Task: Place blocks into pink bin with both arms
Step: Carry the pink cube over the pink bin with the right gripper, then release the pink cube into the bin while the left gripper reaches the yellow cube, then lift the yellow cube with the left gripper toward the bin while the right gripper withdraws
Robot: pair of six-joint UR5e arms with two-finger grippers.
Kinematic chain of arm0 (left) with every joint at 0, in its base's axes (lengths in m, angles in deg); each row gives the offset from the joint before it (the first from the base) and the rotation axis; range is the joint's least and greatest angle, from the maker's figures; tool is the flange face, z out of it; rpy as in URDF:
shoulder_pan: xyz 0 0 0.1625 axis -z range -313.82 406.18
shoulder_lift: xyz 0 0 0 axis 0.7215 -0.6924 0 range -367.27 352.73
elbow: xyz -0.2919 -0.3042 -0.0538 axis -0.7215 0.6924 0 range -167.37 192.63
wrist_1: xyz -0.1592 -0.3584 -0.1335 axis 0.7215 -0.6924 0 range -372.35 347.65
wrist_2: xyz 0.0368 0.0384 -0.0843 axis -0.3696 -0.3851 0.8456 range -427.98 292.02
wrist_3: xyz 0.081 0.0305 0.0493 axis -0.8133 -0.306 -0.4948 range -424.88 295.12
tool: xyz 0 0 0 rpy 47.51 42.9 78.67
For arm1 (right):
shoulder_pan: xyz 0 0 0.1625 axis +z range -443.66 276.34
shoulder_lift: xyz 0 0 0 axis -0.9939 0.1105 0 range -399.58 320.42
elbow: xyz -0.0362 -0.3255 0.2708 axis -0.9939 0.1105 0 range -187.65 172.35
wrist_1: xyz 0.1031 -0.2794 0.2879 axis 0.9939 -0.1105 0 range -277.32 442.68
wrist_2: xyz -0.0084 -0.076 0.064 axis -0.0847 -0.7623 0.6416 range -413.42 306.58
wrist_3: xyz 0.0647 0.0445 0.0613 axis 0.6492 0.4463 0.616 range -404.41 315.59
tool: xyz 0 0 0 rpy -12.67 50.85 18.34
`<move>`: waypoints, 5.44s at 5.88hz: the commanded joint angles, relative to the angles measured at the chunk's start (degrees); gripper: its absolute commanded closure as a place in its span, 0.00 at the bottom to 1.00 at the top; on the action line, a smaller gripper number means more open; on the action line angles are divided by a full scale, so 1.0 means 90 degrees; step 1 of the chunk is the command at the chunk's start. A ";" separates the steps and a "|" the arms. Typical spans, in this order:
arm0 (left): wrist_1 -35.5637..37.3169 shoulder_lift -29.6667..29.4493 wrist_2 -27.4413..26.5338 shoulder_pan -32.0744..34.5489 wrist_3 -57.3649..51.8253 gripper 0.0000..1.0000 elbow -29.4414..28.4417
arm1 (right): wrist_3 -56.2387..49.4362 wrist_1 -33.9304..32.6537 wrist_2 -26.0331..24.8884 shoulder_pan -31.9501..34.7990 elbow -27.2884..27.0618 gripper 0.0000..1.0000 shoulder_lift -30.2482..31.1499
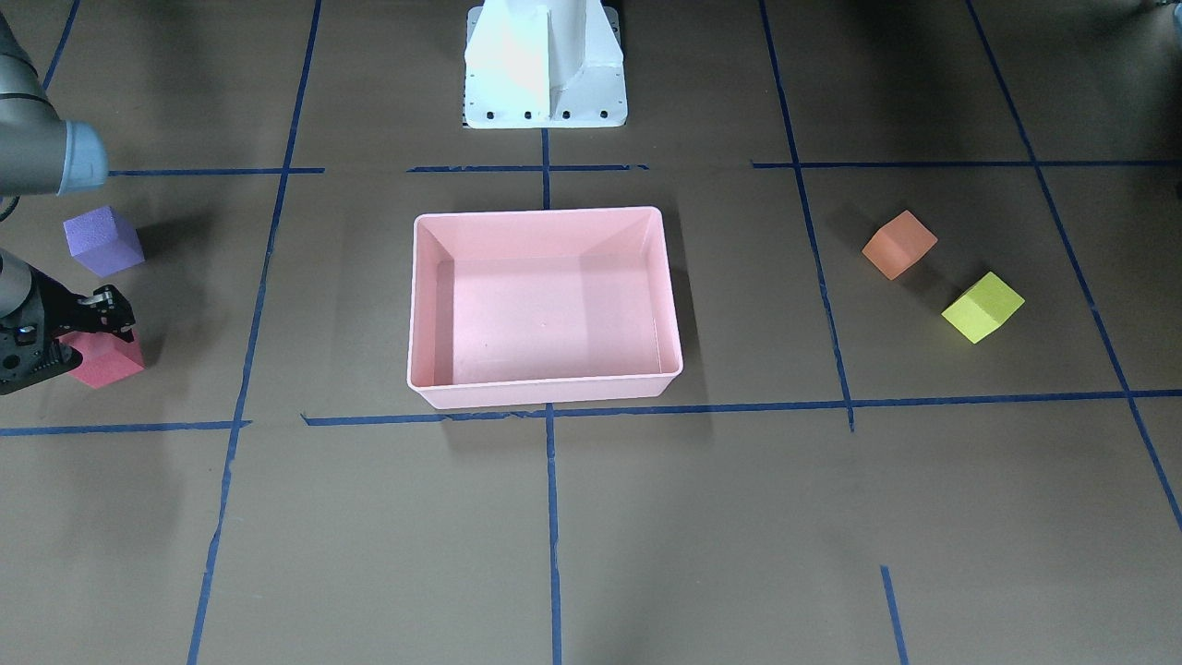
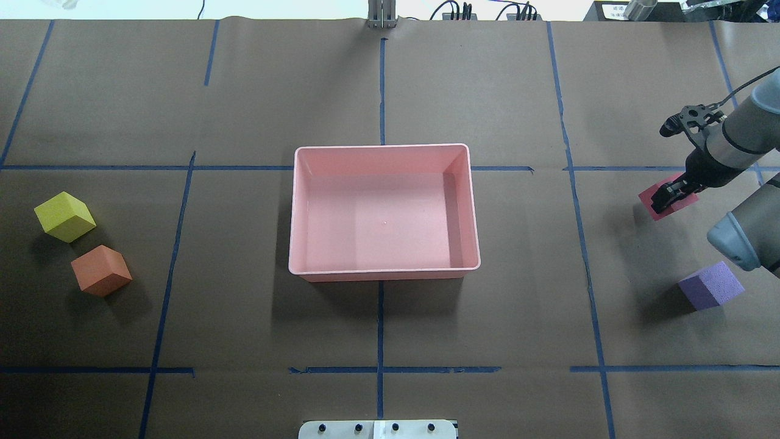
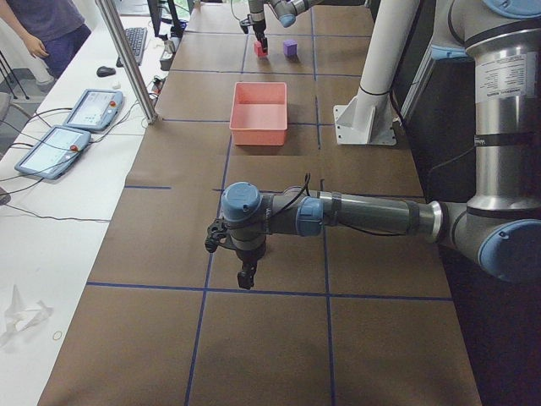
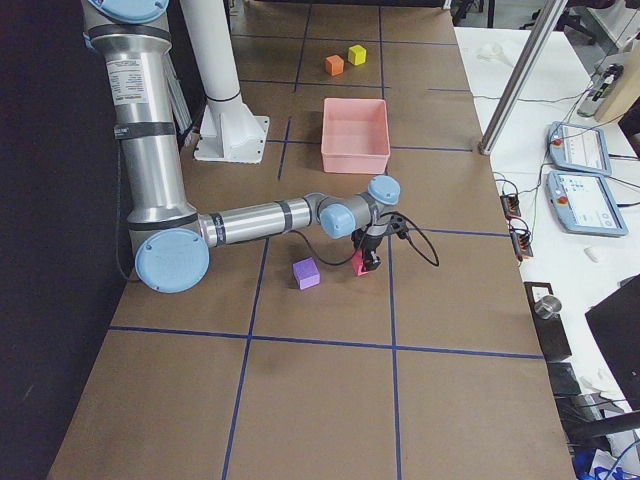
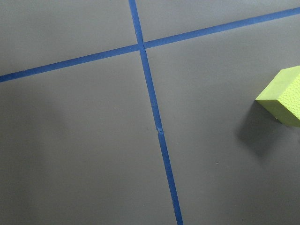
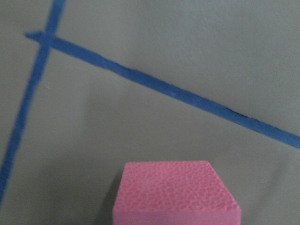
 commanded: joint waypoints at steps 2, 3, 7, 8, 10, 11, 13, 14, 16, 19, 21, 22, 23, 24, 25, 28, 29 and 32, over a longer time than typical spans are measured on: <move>0.0029 0.0000 0.0000 0.0000 0.0000 0.00 0.0169 | 0.3079 -0.1493 -0.0016 -0.0806 -0.0622 0.72 -0.2175; 0.0010 0.0010 -0.0010 -0.0010 0.0000 0.00 0.0180 | 0.4318 -0.1497 -0.0123 -0.1244 -0.0613 0.72 -0.2754; -0.1186 -0.0350 -0.0001 -0.0466 0.0020 0.00 0.0074 | 0.7141 -0.1946 -0.1935 -0.2839 0.0041 0.01 -0.4615; -0.1704 -0.0496 0.0000 -0.0769 0.0049 0.00 -0.0218 | 0.6949 -0.1966 -0.1892 -0.2840 -0.0026 0.00 -0.4518; -0.2243 -0.0702 -0.0010 -0.1499 0.0078 0.00 -0.0445 | 0.5801 -0.2510 -0.1824 -0.2618 -0.0589 0.00 -0.4217; -0.2527 -0.0809 -0.0049 -0.2113 0.0117 0.00 -0.0513 | 0.5147 -0.2513 -0.1630 -0.2451 -0.1134 0.00 -0.3664; -0.2919 -0.1044 -0.0059 -0.2275 0.0069 0.00 -0.1019 | 0.4498 -0.2542 -0.1384 -0.2089 -0.1471 0.00 -0.3249; -0.3027 -0.1074 -0.0059 -0.2334 0.0088 0.00 -0.1195 | 0.4496 -0.2542 -0.1393 -0.2088 -0.1472 0.00 -0.3238; -0.3037 -0.1074 -0.0040 -0.2596 0.0146 0.00 -0.1314 | 0.4496 -0.2532 -0.1384 -0.2088 -0.1501 0.00 -0.3131; -0.3037 -0.1093 -0.0020 -0.2987 0.0147 0.00 -0.1529 | 0.4487 -0.2532 -0.1384 -0.2079 -0.1618 0.00 -0.2994; -0.3028 -0.1162 -0.0020 -0.3086 0.0166 0.32 -0.1607 | 0.4351 -0.2513 -0.1374 -0.1992 -0.1638 0.00 -0.2945; -0.3037 -0.1336 -0.0020 -0.3086 0.0495 0.51 -0.1598 | 0.3905 -0.2551 -0.1132 -0.1720 -0.1880 0.00 -0.2742; -0.2999 -0.1521 0.0009 -0.3086 0.1030 0.58 -0.1501 | 0.3272 -0.2552 -0.0927 -0.1427 -0.2104 0.00 -0.2353; -0.2911 -0.1900 0.0290 -0.3076 0.1432 0.58 -0.1500 | 0.2551 -0.2542 -0.0722 -0.1096 -0.2155 0.00 -0.2030; -0.2901 -0.2252 0.0312 -0.2999 0.2257 0.57 -0.1432 | 0.1586 -0.2484 -0.0313 -0.0619 -0.2281 0.00 -0.1505; -0.2174 -0.3363 0.0234 -0.3124 0.5575 0.55 -0.0411 | -0.0857 -0.2445 0.0052 0.0516 -0.3179 0.00 0.0672; -0.1260 -0.3872 0.0050 -0.3647 0.6572 0.53 0.0174 | -0.1339 -0.1961 0.0052 0.0664 -0.3200 0.00 0.1258; 0.0127 -0.5351 -0.1755 -0.5262 0.8300 0.00 0.0375 | -0.1295 0.0491 0.0062 0.0656 -0.2929 0.00 0.3029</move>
